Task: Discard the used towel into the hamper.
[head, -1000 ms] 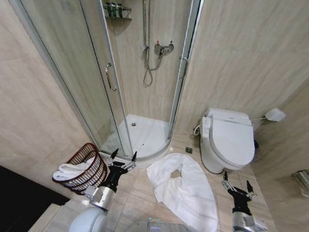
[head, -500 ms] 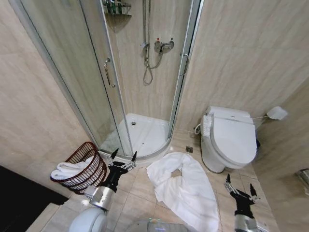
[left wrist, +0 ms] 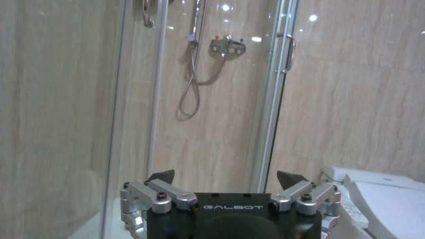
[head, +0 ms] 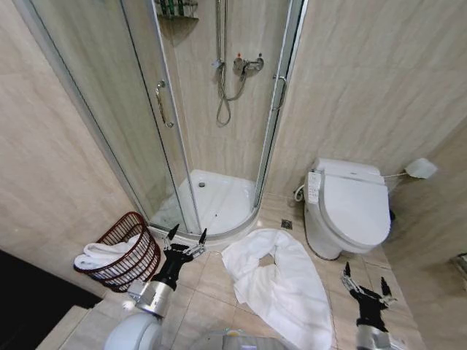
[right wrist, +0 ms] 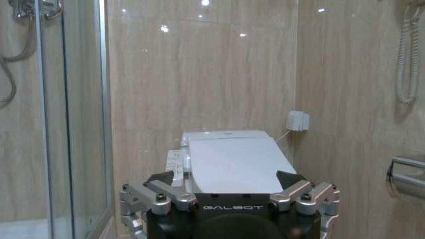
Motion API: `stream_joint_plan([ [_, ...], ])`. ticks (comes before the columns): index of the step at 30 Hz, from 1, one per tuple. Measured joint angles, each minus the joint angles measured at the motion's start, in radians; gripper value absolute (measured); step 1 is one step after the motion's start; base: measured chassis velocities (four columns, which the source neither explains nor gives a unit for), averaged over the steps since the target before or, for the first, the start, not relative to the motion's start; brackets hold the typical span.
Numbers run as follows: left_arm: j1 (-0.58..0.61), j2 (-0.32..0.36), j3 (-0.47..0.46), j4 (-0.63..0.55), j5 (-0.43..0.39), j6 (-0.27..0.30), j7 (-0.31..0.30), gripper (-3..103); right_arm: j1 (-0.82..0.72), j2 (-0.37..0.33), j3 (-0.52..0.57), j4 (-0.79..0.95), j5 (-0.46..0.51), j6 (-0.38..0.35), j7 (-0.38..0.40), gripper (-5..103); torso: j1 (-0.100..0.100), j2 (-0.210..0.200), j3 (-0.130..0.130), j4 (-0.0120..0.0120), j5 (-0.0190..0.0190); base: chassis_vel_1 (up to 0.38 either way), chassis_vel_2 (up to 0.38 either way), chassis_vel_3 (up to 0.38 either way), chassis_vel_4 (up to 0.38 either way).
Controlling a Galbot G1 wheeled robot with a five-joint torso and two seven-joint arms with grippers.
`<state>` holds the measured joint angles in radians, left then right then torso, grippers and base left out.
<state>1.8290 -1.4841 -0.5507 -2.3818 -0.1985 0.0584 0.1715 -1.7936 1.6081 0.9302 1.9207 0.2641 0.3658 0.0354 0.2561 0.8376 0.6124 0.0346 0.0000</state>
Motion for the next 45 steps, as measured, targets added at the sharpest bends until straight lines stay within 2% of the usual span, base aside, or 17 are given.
stream_joint_plan([
  [12, 0.000, 0.000, 0.000, 0.000, 0.000, 0.000, 0.000, 100, 0.004, -0.001, 0.008, -0.022, 0.002, 0.034, 0.007, 100, -0.026, -0.060, -0.034, 0.0000, 0.0001, 0.000, 0.000, 0.000, 0.000],
  [36, 0.000, 0.000, 0.000, 0.000, 0.000, 0.000, 0.000, 100, 0.021, -0.016, 0.005, -0.042, 0.007, 0.036, 0.003, 100, -0.071, -0.163, -0.092, -0.0001, 0.0000, -0.002, -0.004, -0.003, -0.002],
  [45, 0.000, 0.000, 0.000, 0.000, 0.000, 0.000, 0.000, 100, 0.013, -0.010, -0.001, -0.034, 0.006, 0.032, 0.007, 100, -0.083, -0.190, -0.107, 0.0000, 0.0000, -0.002, -0.006, -0.004, -0.003],
])
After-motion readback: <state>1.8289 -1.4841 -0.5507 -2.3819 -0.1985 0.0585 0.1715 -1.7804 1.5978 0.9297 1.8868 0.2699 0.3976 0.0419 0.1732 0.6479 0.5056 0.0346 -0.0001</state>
